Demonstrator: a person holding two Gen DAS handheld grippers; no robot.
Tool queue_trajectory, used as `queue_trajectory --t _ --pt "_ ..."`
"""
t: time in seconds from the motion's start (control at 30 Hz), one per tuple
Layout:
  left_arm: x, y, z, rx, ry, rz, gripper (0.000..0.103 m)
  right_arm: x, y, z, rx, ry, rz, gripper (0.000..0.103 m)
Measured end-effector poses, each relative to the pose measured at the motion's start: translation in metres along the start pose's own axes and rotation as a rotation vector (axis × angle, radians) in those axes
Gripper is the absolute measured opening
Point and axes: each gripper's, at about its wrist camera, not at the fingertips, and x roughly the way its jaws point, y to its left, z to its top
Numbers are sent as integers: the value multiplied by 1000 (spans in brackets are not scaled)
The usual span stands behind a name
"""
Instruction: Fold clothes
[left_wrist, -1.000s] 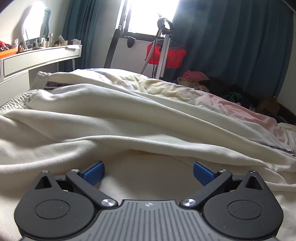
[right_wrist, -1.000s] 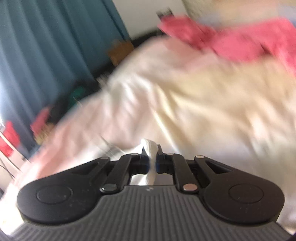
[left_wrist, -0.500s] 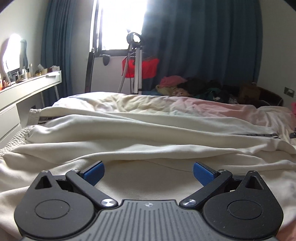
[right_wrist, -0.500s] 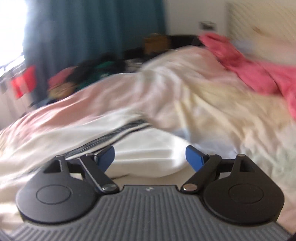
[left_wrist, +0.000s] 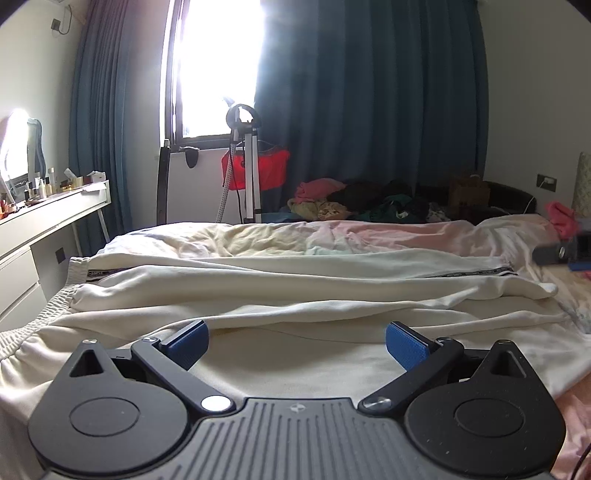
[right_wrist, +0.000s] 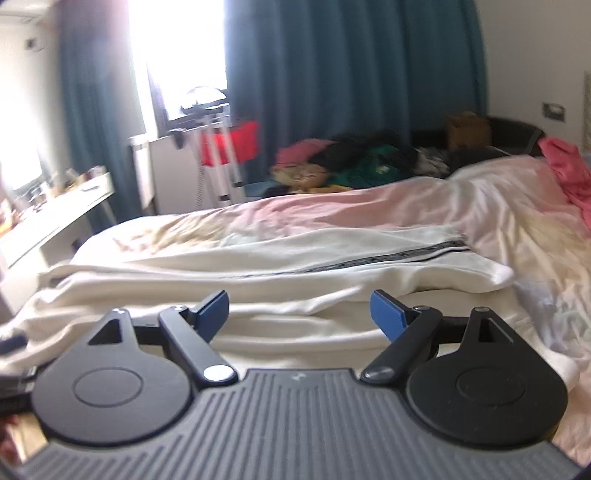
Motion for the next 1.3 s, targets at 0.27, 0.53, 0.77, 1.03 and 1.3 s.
queue_trajectory --t 0.27,0.53,0.77,1.03,1.3 --pt "-24 10 -10 -38 -31 65 103 -37 22 -13 -48 -94 -5 85" --pt "-32 44 -8 -150 -13 172 103 -38 15 -19 -44 -91 -4 85" --pt "-27 119 -22 -383 161 291 102 -43 -2 -17 -17 -120 -69 85" --pt "-28 222 -12 -730 234 348 102 -49 -30 -18 94 -133 -42 85" --pt "-11 284 -3 -754 261 448 102 -49 -78 -21 294 -142 -42 85"
